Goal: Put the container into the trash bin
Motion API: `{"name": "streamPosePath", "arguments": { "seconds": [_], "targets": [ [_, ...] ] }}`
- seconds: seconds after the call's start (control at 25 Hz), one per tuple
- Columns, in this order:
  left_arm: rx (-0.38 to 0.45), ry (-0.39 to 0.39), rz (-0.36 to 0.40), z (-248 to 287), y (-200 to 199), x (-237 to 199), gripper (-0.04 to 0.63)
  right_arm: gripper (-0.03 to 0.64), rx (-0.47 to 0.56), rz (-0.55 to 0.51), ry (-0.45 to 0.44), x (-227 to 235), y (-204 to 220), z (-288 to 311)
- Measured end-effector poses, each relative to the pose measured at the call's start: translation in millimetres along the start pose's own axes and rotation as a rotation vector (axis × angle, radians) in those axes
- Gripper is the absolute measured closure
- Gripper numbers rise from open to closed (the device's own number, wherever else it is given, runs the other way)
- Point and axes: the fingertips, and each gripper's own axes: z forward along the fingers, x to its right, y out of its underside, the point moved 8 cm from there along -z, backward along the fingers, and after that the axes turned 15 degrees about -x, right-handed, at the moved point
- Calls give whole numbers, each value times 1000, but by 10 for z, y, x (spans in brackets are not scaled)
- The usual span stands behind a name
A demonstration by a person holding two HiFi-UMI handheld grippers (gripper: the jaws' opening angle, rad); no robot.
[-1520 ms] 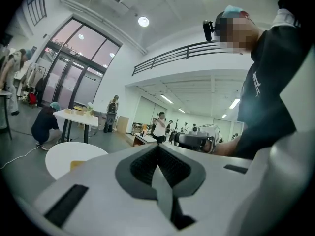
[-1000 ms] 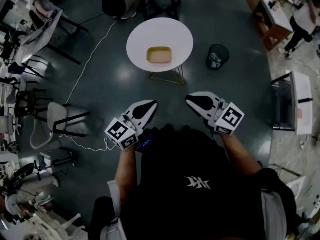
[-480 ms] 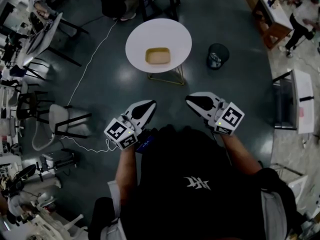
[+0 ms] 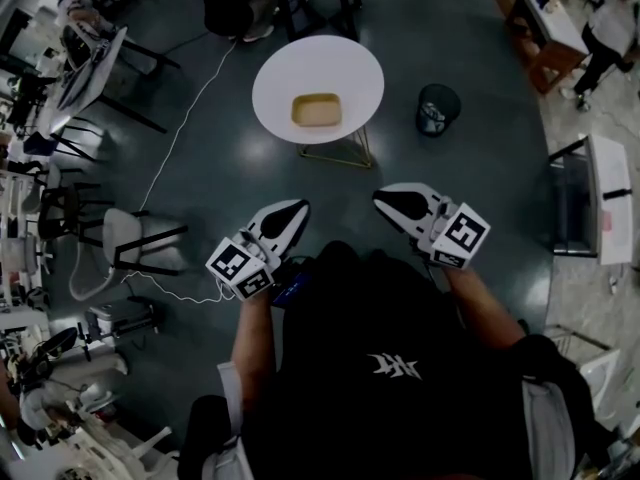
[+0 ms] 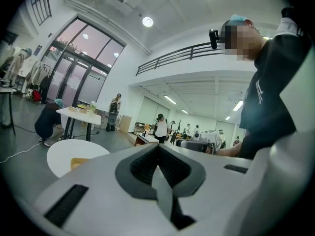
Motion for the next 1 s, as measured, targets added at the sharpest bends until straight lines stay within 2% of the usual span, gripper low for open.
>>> {"name": "streamPosePath", "arguments": {
  "seconds": [0.6,1.0],
  "targets": [
    [18,7,-30,9,20,-153,592,572,-28,31,18,90,66,21],
    [65,46,-67,204,-163,-526,592,572,-63,31,39,404,-37,130]
  ]
}}
